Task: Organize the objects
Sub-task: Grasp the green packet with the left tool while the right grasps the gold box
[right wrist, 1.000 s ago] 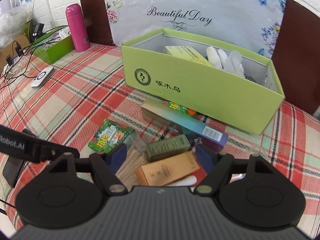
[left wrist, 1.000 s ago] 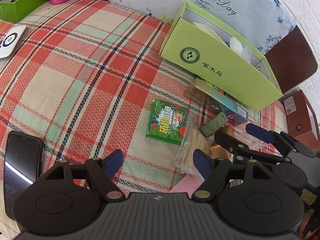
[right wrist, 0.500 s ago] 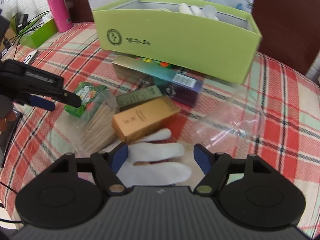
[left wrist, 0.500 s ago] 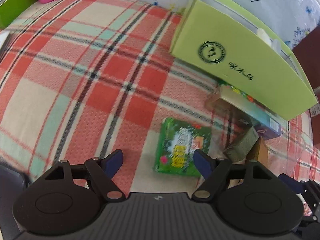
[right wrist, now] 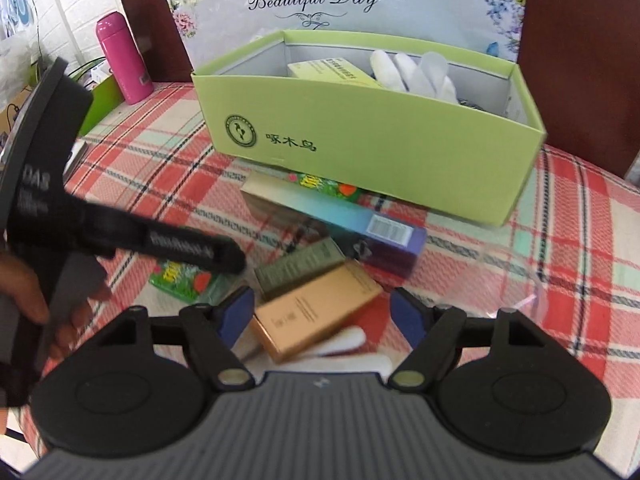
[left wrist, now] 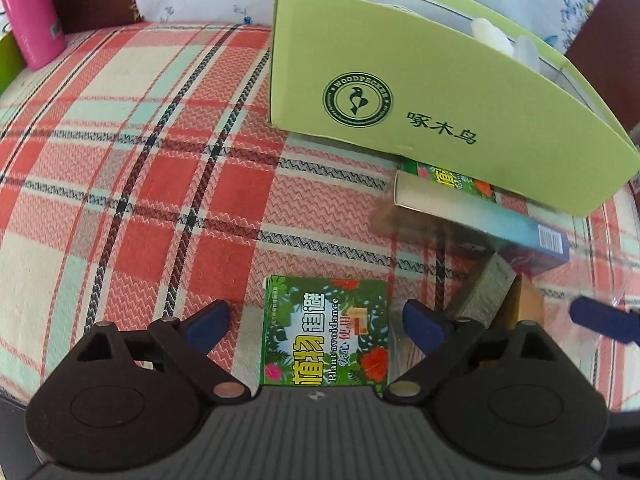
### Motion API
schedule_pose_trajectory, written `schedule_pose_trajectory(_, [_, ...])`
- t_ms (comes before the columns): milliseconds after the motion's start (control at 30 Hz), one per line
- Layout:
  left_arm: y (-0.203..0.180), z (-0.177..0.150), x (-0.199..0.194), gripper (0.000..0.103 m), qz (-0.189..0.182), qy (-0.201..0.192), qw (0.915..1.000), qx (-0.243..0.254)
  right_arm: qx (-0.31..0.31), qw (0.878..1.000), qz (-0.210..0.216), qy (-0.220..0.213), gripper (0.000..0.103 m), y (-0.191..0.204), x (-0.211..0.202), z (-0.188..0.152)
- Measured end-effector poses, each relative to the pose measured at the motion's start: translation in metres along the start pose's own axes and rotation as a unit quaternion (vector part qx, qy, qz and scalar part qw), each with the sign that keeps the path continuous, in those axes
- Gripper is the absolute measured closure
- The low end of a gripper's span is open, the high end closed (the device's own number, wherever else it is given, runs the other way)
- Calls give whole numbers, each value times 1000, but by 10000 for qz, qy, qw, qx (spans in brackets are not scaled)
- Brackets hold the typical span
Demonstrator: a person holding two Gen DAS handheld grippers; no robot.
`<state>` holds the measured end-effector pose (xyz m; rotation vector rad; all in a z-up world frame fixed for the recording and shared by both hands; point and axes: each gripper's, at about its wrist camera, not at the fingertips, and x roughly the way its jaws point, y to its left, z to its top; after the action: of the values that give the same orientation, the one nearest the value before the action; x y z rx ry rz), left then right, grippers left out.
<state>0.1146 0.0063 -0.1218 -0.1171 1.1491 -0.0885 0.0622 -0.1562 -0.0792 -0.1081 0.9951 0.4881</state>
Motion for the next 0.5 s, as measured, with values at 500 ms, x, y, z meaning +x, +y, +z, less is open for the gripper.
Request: schedule_pose_trajectory(500, [48, -30, -34, 38, 138, 13, 9993, -341, -178, 9987, -15, 479, 63, -11, 13, -27])
